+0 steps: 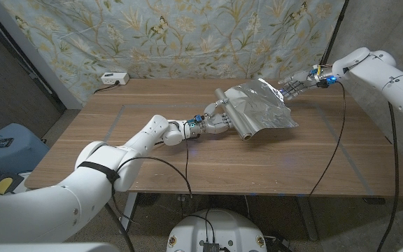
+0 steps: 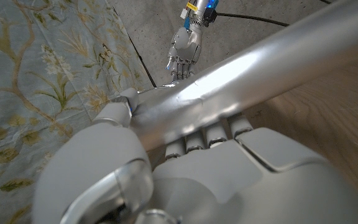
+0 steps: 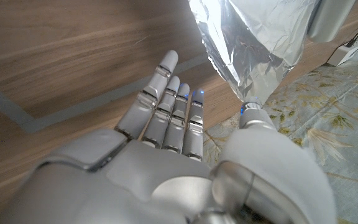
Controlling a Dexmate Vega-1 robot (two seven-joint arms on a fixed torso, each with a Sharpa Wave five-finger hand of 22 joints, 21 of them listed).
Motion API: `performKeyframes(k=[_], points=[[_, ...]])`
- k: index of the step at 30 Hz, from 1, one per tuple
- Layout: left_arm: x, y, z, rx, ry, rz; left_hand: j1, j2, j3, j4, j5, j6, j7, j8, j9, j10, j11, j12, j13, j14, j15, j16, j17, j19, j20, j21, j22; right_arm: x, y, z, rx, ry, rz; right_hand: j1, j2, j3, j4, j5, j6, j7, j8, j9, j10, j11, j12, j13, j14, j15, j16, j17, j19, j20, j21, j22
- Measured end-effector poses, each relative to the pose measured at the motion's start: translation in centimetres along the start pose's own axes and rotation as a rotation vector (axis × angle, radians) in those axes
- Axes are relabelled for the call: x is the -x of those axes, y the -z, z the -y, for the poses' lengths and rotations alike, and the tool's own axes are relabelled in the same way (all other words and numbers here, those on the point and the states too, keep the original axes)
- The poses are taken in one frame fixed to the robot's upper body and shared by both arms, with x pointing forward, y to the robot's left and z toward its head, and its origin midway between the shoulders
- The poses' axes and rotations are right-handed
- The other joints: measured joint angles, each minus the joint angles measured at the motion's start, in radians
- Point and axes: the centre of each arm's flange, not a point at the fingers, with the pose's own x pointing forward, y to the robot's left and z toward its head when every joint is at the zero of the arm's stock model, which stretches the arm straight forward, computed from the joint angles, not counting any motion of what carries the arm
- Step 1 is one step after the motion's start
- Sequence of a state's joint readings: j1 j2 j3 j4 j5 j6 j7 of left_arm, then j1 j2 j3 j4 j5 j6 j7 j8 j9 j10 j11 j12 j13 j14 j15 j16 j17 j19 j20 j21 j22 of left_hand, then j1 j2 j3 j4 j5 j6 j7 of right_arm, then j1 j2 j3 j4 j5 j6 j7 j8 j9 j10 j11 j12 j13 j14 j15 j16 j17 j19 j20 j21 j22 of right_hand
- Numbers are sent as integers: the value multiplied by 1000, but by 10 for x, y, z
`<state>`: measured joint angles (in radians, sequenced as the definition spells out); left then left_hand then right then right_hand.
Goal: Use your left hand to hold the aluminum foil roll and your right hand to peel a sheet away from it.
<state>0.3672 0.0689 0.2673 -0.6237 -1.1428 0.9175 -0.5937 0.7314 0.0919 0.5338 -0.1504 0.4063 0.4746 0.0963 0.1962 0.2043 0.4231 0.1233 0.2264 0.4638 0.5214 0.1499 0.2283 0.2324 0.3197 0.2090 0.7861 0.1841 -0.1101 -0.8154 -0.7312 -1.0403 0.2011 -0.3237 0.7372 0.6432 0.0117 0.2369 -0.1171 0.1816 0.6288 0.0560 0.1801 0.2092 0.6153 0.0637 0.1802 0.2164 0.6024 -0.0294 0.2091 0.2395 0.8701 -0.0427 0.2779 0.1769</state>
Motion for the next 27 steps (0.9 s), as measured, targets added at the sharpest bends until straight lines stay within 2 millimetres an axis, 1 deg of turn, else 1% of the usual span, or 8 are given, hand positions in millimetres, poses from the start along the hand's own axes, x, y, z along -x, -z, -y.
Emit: performKeyframes(k=[6,8,15,17,22,24,26,27], points=[[1,0,1,-4,-2,3,0,0,0,0,0,0,0,0,0,0,0,0,0,0,0,0,0,0,0,0,0,-10,11,-1,-25,-39,-4,-12,-12,-11,5,4,-32,3,0,0,-25,0,0,0,-21,4,0,0,-9,9,-8,0],[2,0,2,-5,-1,5,0,0,0,0,0,0,0,0,0,0,0,0,0,0,0,0,0,0,0,0,0,-12,13,-3,-30,-52,-6,-16,-16,-19,3,4,-42,7,0,0,-34,3,0,0,-29,12,0,0,-15,15,-14,0],[3,0,3,-7,2,7,0,0,0,0,0,0,0,0,0,0,0,0,0,0,0,5,-5,0,0,0,0,-16,13,-8,-30,-98,-15,-17,-17,-19,3,4,-72,16,0,0,-46,11,0,5,-38,21,0,0,-25,18,-19,0],[3,0,3,-6,3,8,0,0,0,0,0,0,0,0,0,0,0,0,0,0,0,5,-5,0,0,0,0,-17,12,-11,-28,-110,-17,-17,-17,-25,-3,7,-78,21,0,0,-46,11,0,5,-38,21,0,-1,-25,18,-19,0],[3,1,2,-6,4,8,0,0,0,0,0,0,0,0,0,0,0,0,-2,0,0,5,-5,0,0,0,0,-20,11,-16,-24,-145,-24,-13,-20,-27,-5,15,-90,22,0,0,-46,11,11,7,-38,21,0,-3,-25,18,-19,0],[3,1,3,-5,6,9,0,0,0,0,0,0,0,0,0,0,0,0,-5,0,0,5,-5,0,0,0,0,-22,9,-20,-19,-162,-29,-5,-25,-24,-9,19,-90,22,1,0,-32,10,24,11,-23,15,2,-3,-24,17,-19,0],[3,2,2,-4,6,10,0,0,0,0,0,0,0,0,0,0,0,0,-5,0,0,5,-5,4,-4,0,0,-23,9,-22,-16,-170,-32,20,-16,-22,-22,22,-78,22,14,0,5,0,44,19,8,2,17,-3,-5,-1,-19,0],[3,2,2,-4,7,10,0,0,0,0,0,0,0,0,0,0,0,0,-5,0,0,5,-5,4,-4,-4,0,-24,7,-24,-12,-175,-33,30,-10,-19,-25,22,-62,21,20,0,23,-7,55,23,25,-4,24,-3,11,-2,-19,0]])
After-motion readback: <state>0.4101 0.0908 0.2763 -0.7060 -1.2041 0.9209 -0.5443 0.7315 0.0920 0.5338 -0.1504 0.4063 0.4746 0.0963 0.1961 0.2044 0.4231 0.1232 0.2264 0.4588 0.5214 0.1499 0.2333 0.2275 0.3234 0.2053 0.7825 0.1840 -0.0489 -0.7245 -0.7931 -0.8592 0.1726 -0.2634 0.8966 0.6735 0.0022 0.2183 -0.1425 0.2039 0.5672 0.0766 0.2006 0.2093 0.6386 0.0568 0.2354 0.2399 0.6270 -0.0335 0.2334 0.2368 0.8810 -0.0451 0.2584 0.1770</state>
